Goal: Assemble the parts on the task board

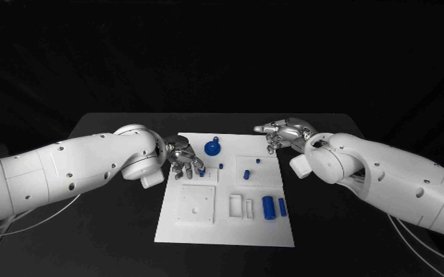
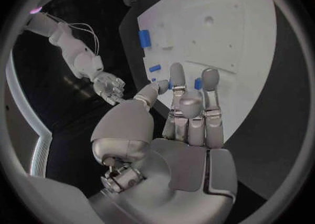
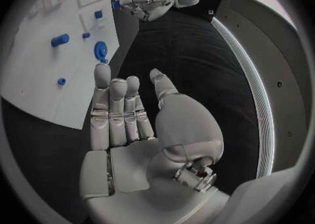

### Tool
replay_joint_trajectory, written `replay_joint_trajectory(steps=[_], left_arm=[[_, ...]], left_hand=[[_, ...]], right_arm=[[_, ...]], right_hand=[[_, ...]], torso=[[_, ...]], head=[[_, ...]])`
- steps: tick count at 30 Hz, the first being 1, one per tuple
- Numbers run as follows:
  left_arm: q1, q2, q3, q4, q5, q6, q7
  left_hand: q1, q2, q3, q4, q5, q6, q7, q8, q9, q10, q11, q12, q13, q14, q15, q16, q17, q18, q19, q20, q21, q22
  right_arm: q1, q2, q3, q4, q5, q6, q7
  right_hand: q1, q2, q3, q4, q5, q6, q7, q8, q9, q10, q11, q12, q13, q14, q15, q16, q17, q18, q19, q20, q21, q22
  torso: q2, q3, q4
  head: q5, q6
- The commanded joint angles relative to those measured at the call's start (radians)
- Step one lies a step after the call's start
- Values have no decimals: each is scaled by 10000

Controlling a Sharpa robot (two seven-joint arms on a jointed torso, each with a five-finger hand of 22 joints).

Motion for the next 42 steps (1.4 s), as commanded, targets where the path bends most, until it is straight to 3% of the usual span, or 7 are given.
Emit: replay_joint_trajectory(steps=[1, 9, 26, 27, 28, 29, 42], left_arm=[[29, 65, 17, -50, -1453, -78, -836], [57, 110, 43, -247, -2220, 127, -1371], [66, 582, -2, -909, -2430, 566, -1777], [65, 622, -7, -956, -2390, 590, -1780], [65, 660, -15, -1002, -2355, 618, -1781], [64, 688, -27, -1035, -2324, 645, -1781], [61, 1056, -174, -1457, -1949, 1581, -1877]], left_hand=[[68, -69, 664, -603, 62, 1110, -1040, -101, 18, 313, -44, -52, 19, 105, -7, -65, 47, -56, 71, -16, -53, 163], [66, -98, 686, -607, 74, 1171, -1044, -172, 46, 334, -46, -33, 28, 132, -15, -92, 92, -69, 95, -20, -59, 175], [-29, -156, 894, -615, 56, 1281, -1063, -319, 153, 353, -63, 80, 58, 189, -19, -92, 241, -88, 103, -28, -35, 187], [-25, -174, 958, -622, -4, 1288, -1062, -326, 165, 356, -65, 89, 59, 190, -22, -94, 250, -84, 100, -30, -29, 189], [131, -285, 1404, -654, -890, 1269, -1040, -362, 156, 342, -64, 58, 42, 187, -33, -98, 255, -71, 84, -46, -15, 199], [-32, -449, 2007, -618, -1245, 1310, -1040, -380, 154, 356, -65, 69, 41, 196, -30, -103, 258, -64, 80, -28, 22, 202], [-152, -561, 2314, -608, -1290, 1348, -1055, -368, 287, 369, -75, 158, 62, 198, -27, -125, 258, -53, 53, -34, 111, 198]], right_arm=[[-9, -49, 48, 48, -634, -476, 603], [-8, -127, 170, 78, -887, -692, 776], [-8, -90, 254, 104, -1002, -938, 894], [-8, -86, 255, 104, -1002, -947, 894], [-8, -82, 255, 104, -1002, -958, 893], [-8, -80, 256, 104, -1003, -965, 892], [-8, -56, 257, 94, -1007, -1047, 881]], right_hand=[[-99, 17, 75, -10, 47, 79, -15, -3, 9, 20, -65, 44, -12, 34, -36, 28, -8, 112, 80, -25, -45, 13], [-171, 13, 261, -146, 81, 120, -23, -3, 9, 42, -79, 45, -47, 58, -47, 17, -30, 109, 110, -35, -73, 56], [-255, -17, 505, -286, 160, 170, -34, -5, 8, 72, -96, 38, -89, 65, -57, 6, -49, 111, 145, -42, -120, 107], [-255, -17, 505, -286, 160, 170, -34, -5, 8, 72, -96, 38, -89, 65, -57, 6, -49, 111, 145, -42, -120, 107], [-262, -23, 533, -299, 161, 172, -33, -6, 7, 71, -97, 34, -93, 67, -58, 6, -50, 110, 146, -43, -128, 111], [-265, -26, 544, -304, 161, 172, -33, -6, 7, 70, -98, 33, -95, 68, -59, 6, -51, 109, 146, -44, -131, 112], [-305, -48, 715, -360, 147, 190, -33, -6, 7, 75, -100, 33, -107, 67, -58, 0, -56, 107, 159, -45, -162, 140]], torso=[[20, 0, 2], [22, -2, 31], [24, -18, 23], [24, -18, 22], [23, -17, 21], [23, -14, 19], [25, -8, 18]], head=[[38, 15], [69, -21], [298, -104], [303, -111], [306, -117], [312, -125], [265, -194]])
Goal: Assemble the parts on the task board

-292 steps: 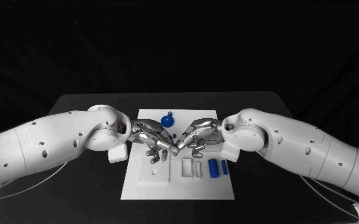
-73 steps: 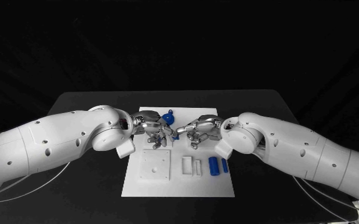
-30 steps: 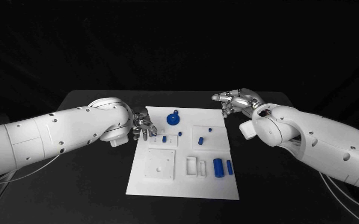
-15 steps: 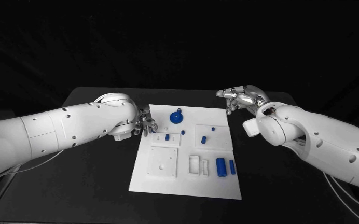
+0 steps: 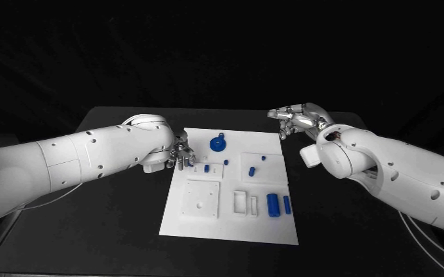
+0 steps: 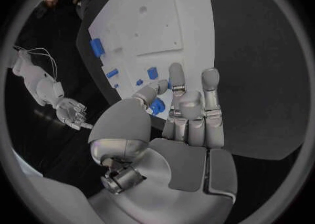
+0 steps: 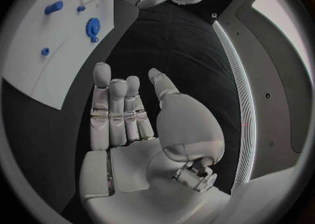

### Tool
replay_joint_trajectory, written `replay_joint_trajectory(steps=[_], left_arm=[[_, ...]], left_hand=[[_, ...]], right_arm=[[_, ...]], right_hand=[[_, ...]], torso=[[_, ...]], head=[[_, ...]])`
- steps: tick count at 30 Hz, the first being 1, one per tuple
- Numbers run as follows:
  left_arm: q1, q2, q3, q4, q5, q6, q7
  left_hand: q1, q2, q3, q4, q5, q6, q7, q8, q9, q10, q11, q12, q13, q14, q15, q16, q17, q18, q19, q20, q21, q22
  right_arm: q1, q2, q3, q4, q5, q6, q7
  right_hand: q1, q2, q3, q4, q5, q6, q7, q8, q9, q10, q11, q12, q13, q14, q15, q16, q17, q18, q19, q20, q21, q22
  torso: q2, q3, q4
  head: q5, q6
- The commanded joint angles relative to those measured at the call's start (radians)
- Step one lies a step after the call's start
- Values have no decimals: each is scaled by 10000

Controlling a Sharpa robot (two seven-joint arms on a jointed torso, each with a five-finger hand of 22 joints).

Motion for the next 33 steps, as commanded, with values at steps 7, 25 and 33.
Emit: replay_joint_trajectory(steps=[7, 25, 33], left_arm=[[11, 287, -6, -265, 376, 1029, -121], [-10, 780, -19, -749, 336, 1062, -56], [-49, 845, -28, -836, 266, 848, -8]], left_hand=[[33, -40, 940, -884, -56, 1075, -1028, -17, 65, 394, -40, 37, -2, 33, -16, -68, -36, -56, -27, -1, 102, 201], [27, -28, 949, -888, -55, 1065, -1024, -53, 163, 389, -37, 35, -3, 34, -13, -64, -22, -51, -54, 1, 150, 195], [12, -25, 946, -884, -49, 1059, -1025, -61, 194, 394, -39, 39, -2, 25, -12, -87, -57, -48, -60, 4, 157, 191]], right_arm=[[-4, 20, 7, 24, -98, -92, 138], [-4, 43, 7, 40, -48, -111, 138], [-4, 50, 7, 39, -38, -115, 146]], right_hand=[[-111, 1, 203, -51, -18, 121, -8, -6, 8, -8, -53, 33, -19, 38, -38, -11, -15, 141, 59, -13, -91, 35], [-162, -31, 452, -89, -65, 146, -7, -8, 6, -7, -57, 34, -20, 39, -41, -7, -8, 141, 71, -16, -118, 92], [-163, -35, 490, -95, -74, 144, -7, -8, 6, -10, -57, 31, -21, 34, -40, -14, -11, 140, 68, -15, -128, 97]], torso=[[0, -6, 10], [4, -4, 3], [-2, -5, 9]], head=[[-31, -36], [-78, -87], [-97, -94]])
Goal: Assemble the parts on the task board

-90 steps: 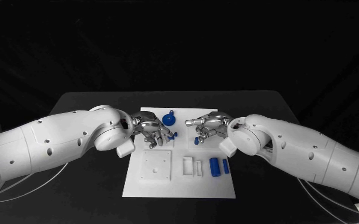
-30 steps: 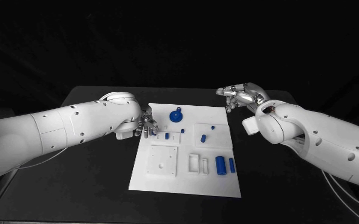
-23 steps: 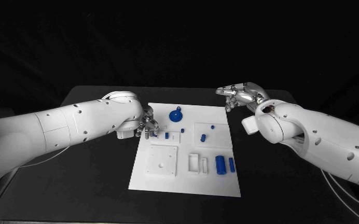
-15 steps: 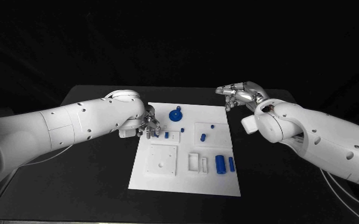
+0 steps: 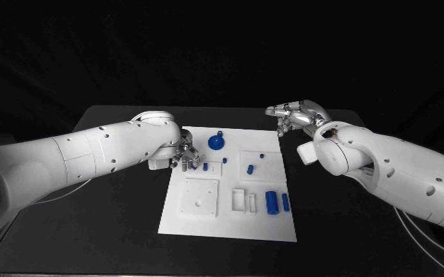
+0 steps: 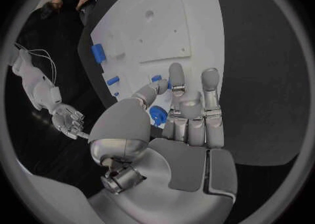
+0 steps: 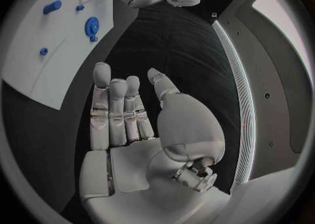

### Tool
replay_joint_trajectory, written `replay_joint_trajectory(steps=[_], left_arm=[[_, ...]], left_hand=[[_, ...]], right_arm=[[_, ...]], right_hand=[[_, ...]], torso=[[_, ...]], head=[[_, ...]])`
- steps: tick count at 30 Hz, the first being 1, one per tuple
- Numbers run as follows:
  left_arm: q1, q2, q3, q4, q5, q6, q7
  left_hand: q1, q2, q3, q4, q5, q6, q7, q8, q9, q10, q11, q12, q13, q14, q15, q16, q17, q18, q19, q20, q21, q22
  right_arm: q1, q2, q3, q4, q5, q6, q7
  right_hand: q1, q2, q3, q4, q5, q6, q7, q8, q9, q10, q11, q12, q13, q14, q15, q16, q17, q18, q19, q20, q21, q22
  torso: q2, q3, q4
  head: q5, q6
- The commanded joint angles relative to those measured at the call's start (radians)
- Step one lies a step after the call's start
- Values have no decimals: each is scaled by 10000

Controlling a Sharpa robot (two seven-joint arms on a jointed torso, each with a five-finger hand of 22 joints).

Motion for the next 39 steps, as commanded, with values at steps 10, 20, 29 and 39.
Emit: replay_joint_trajectory(steps=[10, 20, 29, 39], left_arm=[[-87, 68, -16, -77, -37, -61, 71], [-125, 43, -31, -110, -83, -124, 49], [-132, -1, -34, -119, -112, -315, 59], [-138, -4, -33, -122, -116, -357, 72]], left_hand=[[58, 36, 898, -832, -25, 1038, -973, 15, 69, 392, -37, 37, 0, 20, -34, -31, -22, -46, -65, 5, 52, 188], [58, 37, 897, -832, -27, 1040, -971, 5, 86, 394, -35, 33, -1, 13, -32, -40, -37, -45, -73, 6, 53, 187], [55, 36, 899, -832, -11, 1048, -973, -11, 110, 397, -38, 33, 0, 21, -33, -35, -24, -44, -72, 6, 62, 187], [45, 23, 911, -835, -11, 1065, -979, -22, 128, 404, -45, 55, 4, 32, -39, -42, -24, -44, -66, 2, 65, 184]], right_arm=[[-3, 15, 6, 14, -17, 7, 127], [-3, 22, 6, 17, -12, 5, 137], [-3, 29, 6, 17, -8, 8, 141], [-3, 43, 6, 14, 6, 8, 138]], right_hand=[[-102, 28, 76, -6, -15, 77, -8, -8, 7, -10, -58, 31, -13, 34, -40, -14, -12, 171, 69, -15, -20, 14], [-102, 15, 189, -22, -45, 105, -14, -8, 7, 4, -65, 32, -15, 36, -44, -16, -12, 169, 80, -18, -47, 37], [-94, 33, 269, -42, -58, 133, -17, -8, 7, 6, -69, 28, -16, 36, -48, -15, -10, 166, 79, -21, -55, 52], [-126, 7, 373, -59, -77, 159, -23, -8, 7, 12, -73, 27, -13, 33, -50, -17, -7, 163, 82, -24, -68, 77]], torso=[[-7, -4, 2], [-9, -9, 7], [-5, -6, 3], [-7, 2, -2]], head=[[-7, -20], [-5, -17], [2, -12], [-5, -12]])
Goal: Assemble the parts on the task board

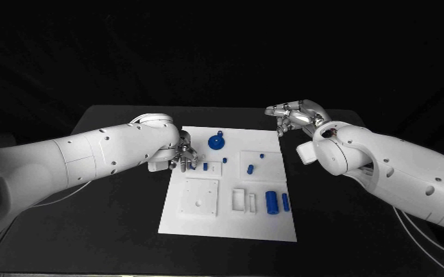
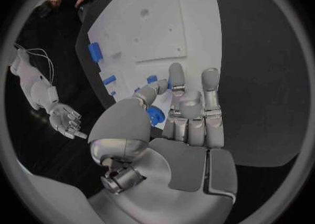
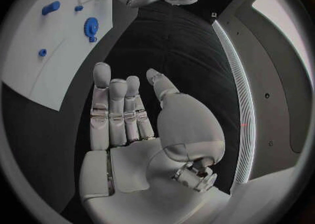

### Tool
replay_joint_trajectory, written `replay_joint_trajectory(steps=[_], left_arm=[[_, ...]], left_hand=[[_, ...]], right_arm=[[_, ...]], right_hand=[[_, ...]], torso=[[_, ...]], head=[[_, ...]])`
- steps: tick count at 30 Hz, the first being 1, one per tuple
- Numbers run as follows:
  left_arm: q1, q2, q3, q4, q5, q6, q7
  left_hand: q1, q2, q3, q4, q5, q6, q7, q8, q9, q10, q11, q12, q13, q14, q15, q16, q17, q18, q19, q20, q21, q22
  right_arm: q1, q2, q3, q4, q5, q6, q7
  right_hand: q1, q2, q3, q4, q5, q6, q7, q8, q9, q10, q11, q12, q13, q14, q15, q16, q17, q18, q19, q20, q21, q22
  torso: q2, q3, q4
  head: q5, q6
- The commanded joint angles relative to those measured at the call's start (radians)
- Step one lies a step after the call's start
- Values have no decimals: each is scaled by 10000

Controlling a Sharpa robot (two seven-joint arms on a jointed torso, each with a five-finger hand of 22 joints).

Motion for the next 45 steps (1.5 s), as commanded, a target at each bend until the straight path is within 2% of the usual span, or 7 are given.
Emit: replay_joint_trajectory(steps=[1, 23, 32, 45], left_arm=[[-5, 11, -3, 0, -70, -77, 52], [-87, 89, -12, -66, -50, 0, 45], [-100, 93, -62, -63, 67, -153, 47], [-124, 165, -110, -154, 178, -174, 48]], left_hand=[[34, 11, 913, -833, 66, 1050, -987, 14, 21, 405, -45, 55, 6, 23, -35, -42, 4, -43, -65, 1, 65, 184], [37, 9, 923, -835, 57, 1055, -986, -21, 42, 412, -46, 68, 0, 29, -32, -43, 25, -46, -69, 3, 66, 184], [40, 12, 889, -827, 0, 1117, -981, -133, -112, 415, -45, 131, 0, 54, -20, -61, 16, -33, -53, 17, 53, 178], [-50, 76, 811, -771, -126, 1163, -1009, -123, -136, 423, -50, 190, 8, 87, -19, -56, 39, -46, -25, 25, 20, 163]], right_arm=[[-4, 13, 6, 15, -9, 23, 121], [-4, 7, 6, 36, 1, 26, 106], [-4, -1, 6, 44, 2, 19, 104], [-4, -6, 6, 53, 3, 19, 98]], right_hand=[[-127, 6, 71, -4, -38, 56, 7, -8, 6, 12, -74, 27, -6, 34, -50, -17, -8, 168, 46, 12, -68, 9], [-140, -6, 142, -14, -44, 73, 4, -9, 6, 19, -78, 27, -1, 37, -54, -15, -4, 164, 49, 9, -80, 35], [-138, -8, 176, -21, -42, 87, 1, -8, 6, 24, -81, 26, 1, 39, -56, -15, -3, 163, 52, 7, -85, 47], [-134, -23, 358, -78, -11, 101, 0, -11, 5, 24, -86, 18, 6, 38, -61, -17, 1, 161, 56, 1, -100, 89]], torso=[[1, 7, -3], [0, 2, 4], [0, 4, 1], [6, 6, -4]], head=[[-5, -2], [-30, -28], [-32, -26], [-47, -36]])
